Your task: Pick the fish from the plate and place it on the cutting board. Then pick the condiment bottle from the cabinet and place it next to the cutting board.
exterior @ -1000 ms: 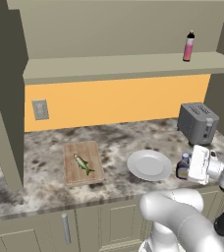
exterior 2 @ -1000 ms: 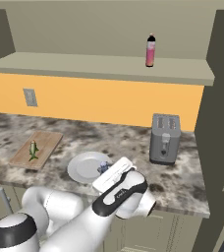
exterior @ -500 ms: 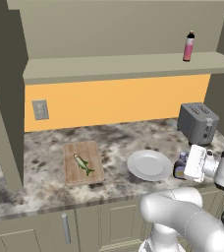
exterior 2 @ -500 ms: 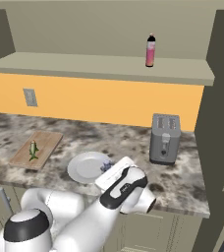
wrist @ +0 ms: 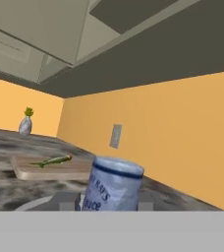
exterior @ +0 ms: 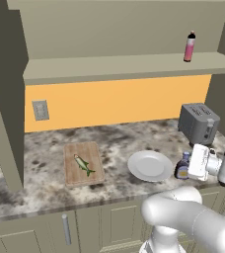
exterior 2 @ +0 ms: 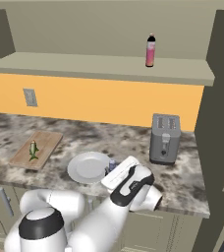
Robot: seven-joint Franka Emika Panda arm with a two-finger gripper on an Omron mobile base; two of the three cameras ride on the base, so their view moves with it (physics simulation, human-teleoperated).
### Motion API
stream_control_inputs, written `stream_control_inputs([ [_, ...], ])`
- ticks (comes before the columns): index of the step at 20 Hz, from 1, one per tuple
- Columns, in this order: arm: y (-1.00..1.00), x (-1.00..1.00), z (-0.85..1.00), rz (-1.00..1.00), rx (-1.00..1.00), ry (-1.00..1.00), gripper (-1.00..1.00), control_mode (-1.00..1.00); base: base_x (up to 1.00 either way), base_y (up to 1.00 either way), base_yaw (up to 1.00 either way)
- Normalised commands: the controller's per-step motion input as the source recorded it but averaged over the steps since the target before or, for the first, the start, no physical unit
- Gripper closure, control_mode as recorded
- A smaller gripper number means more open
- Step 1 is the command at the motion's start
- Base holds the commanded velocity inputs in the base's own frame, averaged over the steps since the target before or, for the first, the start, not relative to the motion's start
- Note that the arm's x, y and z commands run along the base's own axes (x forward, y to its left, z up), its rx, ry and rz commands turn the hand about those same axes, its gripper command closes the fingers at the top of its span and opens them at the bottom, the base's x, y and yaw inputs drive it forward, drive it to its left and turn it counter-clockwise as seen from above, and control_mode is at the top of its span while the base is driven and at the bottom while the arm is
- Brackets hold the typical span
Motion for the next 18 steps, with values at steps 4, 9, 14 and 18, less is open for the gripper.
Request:
stream_control_inputs([
  [4, 0.00, 0.00, -0.35, 0.00, 0.00, -0.02, -1.00, -1.00, 0.00, 0.00, 0.00],
  [9, 0.00, 0.00, -0.24, 0.00, 0.00, 0.00, -1.00, -1.00, 0.00, 0.00, 0.00],
  [14, -0.07, 0.00, -0.02, 0.00, 0.00, 0.00, -1.00, -1.00, 0.00, 0.00, 0.00],
  [18, -0.12, 0.00, 0.03, 0.00, 0.00, 0.00, -1.00, -1.00, 0.00, 0.00, 0.00],
])
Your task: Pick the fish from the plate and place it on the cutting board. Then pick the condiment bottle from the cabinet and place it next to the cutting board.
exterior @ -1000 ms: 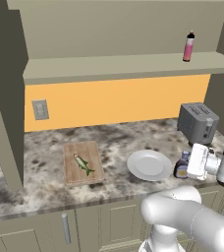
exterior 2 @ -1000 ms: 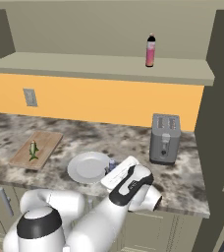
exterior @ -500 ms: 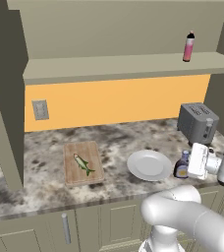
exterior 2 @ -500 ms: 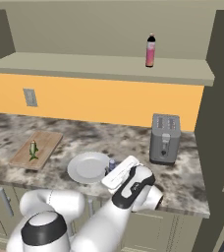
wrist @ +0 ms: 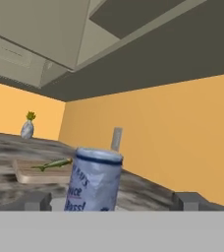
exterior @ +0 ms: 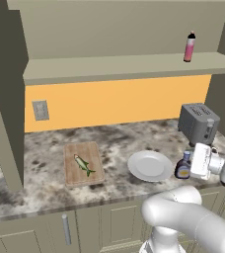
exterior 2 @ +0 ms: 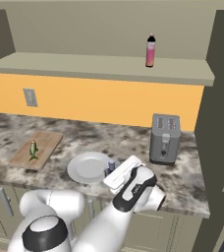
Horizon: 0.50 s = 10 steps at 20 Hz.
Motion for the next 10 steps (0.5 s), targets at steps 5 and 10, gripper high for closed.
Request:
stream_control_inputs([
  [5, -0.11, 0.00, 0.21, 0.00, 0.03, 0.00, -1.00, -1.00, 0.00, 0.00, 0.00],
  [10, -0.13, -0.06, 0.28, 0.00, 0.01, 0.00, -1.00, -1.00, 0.00, 0.00, 0.00],
])
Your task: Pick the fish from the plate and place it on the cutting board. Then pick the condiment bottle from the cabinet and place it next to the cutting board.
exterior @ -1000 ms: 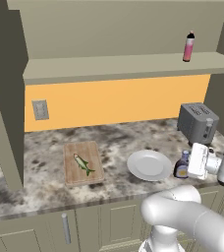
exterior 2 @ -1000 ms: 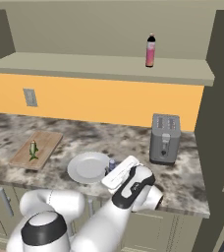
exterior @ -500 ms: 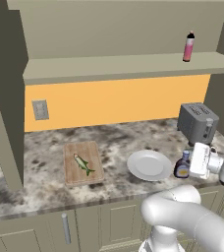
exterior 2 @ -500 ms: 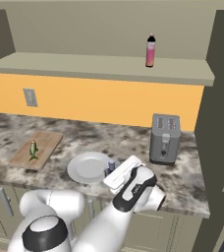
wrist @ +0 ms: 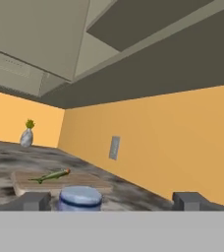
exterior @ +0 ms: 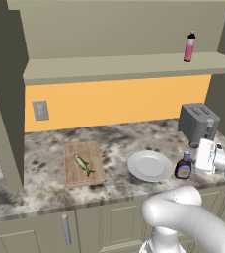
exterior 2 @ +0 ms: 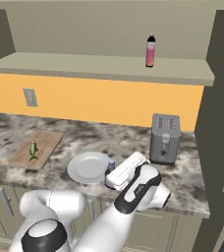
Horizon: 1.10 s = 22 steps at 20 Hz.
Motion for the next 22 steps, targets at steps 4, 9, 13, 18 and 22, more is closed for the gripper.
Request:
stream_control_inputs([
  [4, -0.04, -0.14, 0.32, -0.04, -0.08, 0.00, -1.00, -1.00, 0.00, 0.00, 0.00],
  [9, -0.02, -0.20, 0.49, -0.06, -0.14, -0.01, -1.00, -1.00, 0.00, 0.00, 0.00],
  [13, 0.01, -0.31, 0.59, -0.07, -0.18, -0.14, -1.00, -1.00, 0.00, 0.00, 0.00],
  [18, 0.10, -0.35, 0.54, -0.06, -0.19, -0.29, -1.00, -1.00, 0.00, 0.00, 0.00],
  [22, 0.18, -0.37, 0.41, -0.04, -0.20, -0.36, -1.00, -1.00, 0.00, 0.00, 0.00],
])
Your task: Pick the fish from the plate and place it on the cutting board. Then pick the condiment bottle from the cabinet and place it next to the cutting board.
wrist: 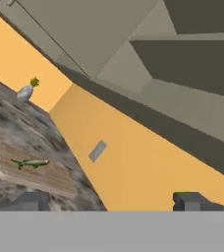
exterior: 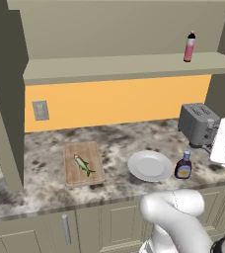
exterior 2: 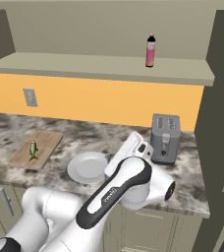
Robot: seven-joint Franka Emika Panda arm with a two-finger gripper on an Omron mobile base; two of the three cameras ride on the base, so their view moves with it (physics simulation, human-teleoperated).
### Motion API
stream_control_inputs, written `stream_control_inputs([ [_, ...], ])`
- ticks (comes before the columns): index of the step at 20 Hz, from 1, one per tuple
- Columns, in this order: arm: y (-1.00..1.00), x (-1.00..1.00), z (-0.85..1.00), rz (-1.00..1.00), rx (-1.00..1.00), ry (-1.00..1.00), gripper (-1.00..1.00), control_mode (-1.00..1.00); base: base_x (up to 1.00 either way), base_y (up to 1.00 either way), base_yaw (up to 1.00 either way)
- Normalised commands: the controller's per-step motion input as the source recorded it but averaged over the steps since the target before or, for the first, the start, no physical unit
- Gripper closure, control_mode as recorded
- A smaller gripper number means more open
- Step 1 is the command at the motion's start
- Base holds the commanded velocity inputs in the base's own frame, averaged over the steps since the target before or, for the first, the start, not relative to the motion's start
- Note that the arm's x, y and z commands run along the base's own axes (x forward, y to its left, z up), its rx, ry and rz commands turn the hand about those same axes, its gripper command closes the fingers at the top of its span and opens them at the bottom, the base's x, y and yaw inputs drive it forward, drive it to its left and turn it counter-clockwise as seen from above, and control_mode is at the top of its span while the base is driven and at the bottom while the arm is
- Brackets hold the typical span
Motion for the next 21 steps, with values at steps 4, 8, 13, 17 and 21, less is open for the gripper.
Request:
stream_control_inputs([
  [4, 0.34, -0.54, 0.26, -0.05, -0.24, -0.45, -1.00, -1.00, 0.00, 0.00, 0.00],
  [8, 0.36, -0.53, 0.39, -0.04, -0.27, -0.42, -1.00, -1.00, 0.00, 0.00, 0.00],
  [13, 0.37, -0.50, 0.47, -0.04, -0.31, -0.37, -1.00, -1.00, 0.00, 0.00, 0.00],
  [17, 0.37, -0.50, 0.43, -0.04, -0.30, -0.36, -1.00, -1.00, 0.00, 0.00, 0.00],
  [21, 0.39, -0.48, 0.37, -0.05, -0.29, -0.36, -1.00, -1.00, 0.00, 0.00, 0.00],
])
